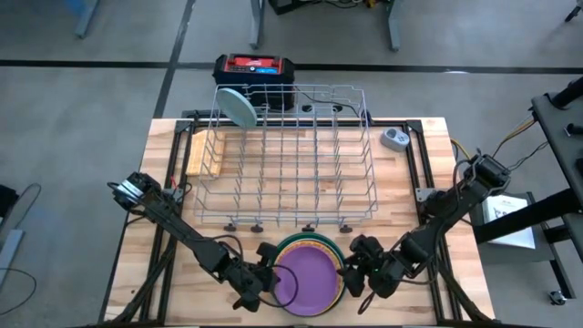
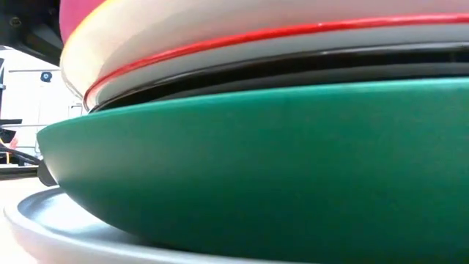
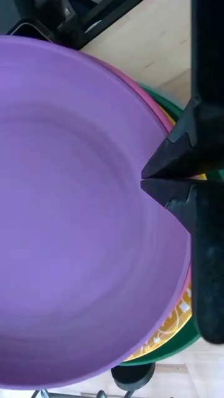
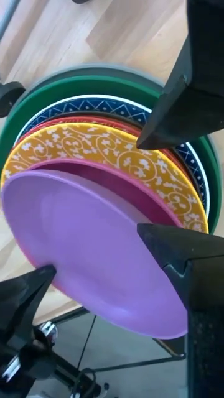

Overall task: Sort dishes
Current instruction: Put the purple plate into the dishwasher rack

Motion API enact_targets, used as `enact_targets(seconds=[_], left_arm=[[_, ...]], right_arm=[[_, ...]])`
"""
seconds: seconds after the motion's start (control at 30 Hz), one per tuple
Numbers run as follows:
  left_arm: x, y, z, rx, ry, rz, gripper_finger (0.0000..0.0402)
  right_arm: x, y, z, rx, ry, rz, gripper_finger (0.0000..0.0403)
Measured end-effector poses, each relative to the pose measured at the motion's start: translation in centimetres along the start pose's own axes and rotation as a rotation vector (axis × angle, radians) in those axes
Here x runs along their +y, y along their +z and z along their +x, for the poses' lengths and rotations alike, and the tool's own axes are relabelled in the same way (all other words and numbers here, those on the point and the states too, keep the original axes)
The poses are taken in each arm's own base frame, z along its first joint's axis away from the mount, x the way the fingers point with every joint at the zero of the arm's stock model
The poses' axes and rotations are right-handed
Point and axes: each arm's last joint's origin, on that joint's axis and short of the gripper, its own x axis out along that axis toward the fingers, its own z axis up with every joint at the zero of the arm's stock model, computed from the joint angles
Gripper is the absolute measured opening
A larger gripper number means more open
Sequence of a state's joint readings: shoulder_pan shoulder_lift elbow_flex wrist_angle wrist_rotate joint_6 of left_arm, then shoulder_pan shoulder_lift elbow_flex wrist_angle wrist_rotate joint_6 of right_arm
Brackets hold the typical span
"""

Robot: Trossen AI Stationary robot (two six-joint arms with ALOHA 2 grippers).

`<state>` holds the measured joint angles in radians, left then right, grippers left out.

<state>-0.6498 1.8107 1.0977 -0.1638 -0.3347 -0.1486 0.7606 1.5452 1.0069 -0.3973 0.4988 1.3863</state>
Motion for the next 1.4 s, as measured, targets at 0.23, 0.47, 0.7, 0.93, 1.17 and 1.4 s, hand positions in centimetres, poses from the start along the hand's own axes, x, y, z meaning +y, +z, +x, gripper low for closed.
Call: enact_targets(seconds=[0.23, 0.47, 0.7, 0.93, 1.17, 1.4], left_arm=[[0.0, -0.1, 0.1, 0.011, 0.003, -0.028, 0.0000], [0.3, -0.1, 0.1, 0.012, 0.007, -0.024, 0.0000], [0.3, -0.1, 0.2, 0.014, 0.008, -0.020, 0.0000], [0.4, -0.1, 0.2, 0.014, 0.009, -0.023, 0.0000], [0.5, -0.1, 0.2, 0.014, 0.010, -0.026, 0.0000], [0.6, -0.1, 0.2, 0.014, 0.011, -0.029, 0.0000]], right_arm=[[0.2, 0.1, -1.6, 0.008, 0.041, 0.031, 0.0215], [0.2, 0.0, -1.7, 0.010, 0.042, 0.056, 0.0214], [0.3, 0.7, -2.7, -0.047, 0.065, 0.066, 0.0218], [0.6, 1.5, -3.0, -0.103, 0.101, 0.061, 0.0235], [1.2, 2.3, -2.0, -0.081, 0.158, 0.058, 0.0274], [1.3, 2.2, -0.8, -0.023, 0.165, 0.062, 0.0292]])
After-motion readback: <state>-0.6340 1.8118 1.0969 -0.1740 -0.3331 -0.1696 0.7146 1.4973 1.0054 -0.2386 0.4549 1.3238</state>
